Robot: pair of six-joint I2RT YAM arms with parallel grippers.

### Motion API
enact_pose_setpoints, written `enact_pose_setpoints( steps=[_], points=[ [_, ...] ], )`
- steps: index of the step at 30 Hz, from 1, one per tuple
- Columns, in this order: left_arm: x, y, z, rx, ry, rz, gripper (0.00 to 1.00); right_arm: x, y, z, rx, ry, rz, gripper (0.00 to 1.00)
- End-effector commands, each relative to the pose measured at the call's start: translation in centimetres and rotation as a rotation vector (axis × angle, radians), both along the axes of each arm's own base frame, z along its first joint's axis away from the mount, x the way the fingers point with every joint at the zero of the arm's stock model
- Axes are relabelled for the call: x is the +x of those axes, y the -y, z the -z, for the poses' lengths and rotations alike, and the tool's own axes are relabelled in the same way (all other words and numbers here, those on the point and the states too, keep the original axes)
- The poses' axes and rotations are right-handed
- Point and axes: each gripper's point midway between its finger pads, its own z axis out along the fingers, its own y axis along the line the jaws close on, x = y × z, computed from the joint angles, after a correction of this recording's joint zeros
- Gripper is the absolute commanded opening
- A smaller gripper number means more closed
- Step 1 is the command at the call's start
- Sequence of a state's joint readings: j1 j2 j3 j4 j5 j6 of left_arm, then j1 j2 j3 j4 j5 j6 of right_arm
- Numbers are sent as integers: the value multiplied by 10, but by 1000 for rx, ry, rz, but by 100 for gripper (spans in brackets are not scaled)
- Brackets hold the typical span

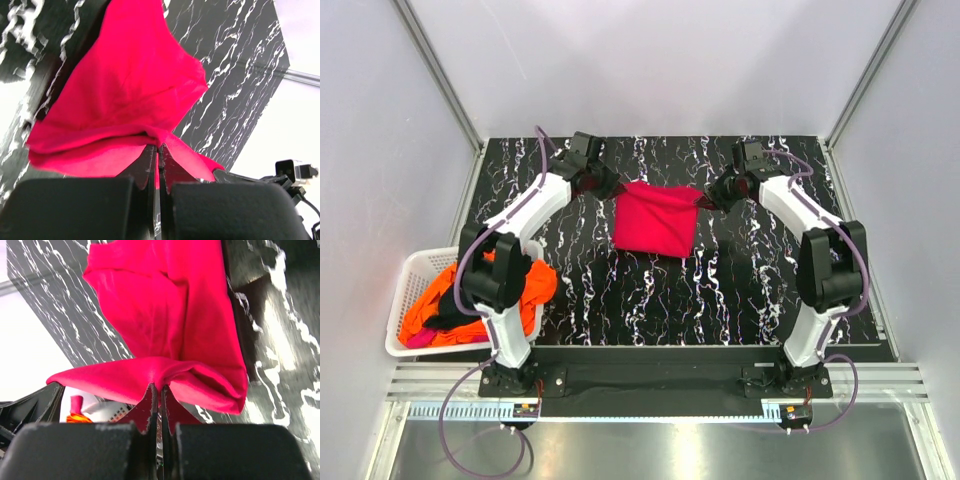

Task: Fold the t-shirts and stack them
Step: Fold the tshirt

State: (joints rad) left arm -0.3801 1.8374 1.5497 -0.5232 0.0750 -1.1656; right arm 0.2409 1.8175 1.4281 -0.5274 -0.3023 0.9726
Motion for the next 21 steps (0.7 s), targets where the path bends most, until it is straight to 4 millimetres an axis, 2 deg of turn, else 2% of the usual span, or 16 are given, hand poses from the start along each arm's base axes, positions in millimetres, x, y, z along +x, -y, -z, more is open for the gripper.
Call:
enact_pose_setpoints(
  steps=[1, 2, 4, 5, 6, 7, 8, 10, 11, 12, 15, 19, 20, 21],
  points=[
    [27, 9, -30, -42, 93, 79, 0, 21, -3, -16, 34, 33, -26, 0],
    [33, 10, -24, -40, 87, 81, 0, 28, -2, -20, 38, 48, -23, 0],
    [44, 7, -31, -36, 112, 77, 0, 35, -5, -15, 47, 40, -34, 0],
    [48, 5, -31, -34, 117, 71, 0, 42, -4, -20, 56, 52, -33, 0],
    [53, 3, -25, -36, 107, 71, 0, 45, -3, -18, 61, 49, -31, 0],
    [58, 5, -30, -50, 117, 77, 0, 50, -3, -15, 61, 45, -24, 0],
    [63, 7, -18, -57, 96, 83, 0, 53, -1, -15, 60, 46, -18, 0],
    [71, 9, -19, -75, 99, 101, 0, 61, 3, -13, 63, 47, -6, 0],
    [75, 11, -11, -78, 88, 102, 0, 63, 3, -13, 65, 48, -5, 0],
    [79, 14, -17, -89, 106, 116, 0, 66, 7, -12, 64, 47, 4, 0],
    [86, 15, -14, -77, 118, 130, 0, 71, 9, -11, 69, 54, -6, 0],
    [78, 12, -20, -65, 132, 140, 0, 67, 7, -14, 83, 55, -32, 0],
    [72, 10, -31, -67, 147, 140, 0, 64, 7, -14, 85, 50, -34, 0],
    [63, 7, -24, -62, 123, 134, 0, 61, 6, -16, 93, 47, -41, 0]
  ],
)
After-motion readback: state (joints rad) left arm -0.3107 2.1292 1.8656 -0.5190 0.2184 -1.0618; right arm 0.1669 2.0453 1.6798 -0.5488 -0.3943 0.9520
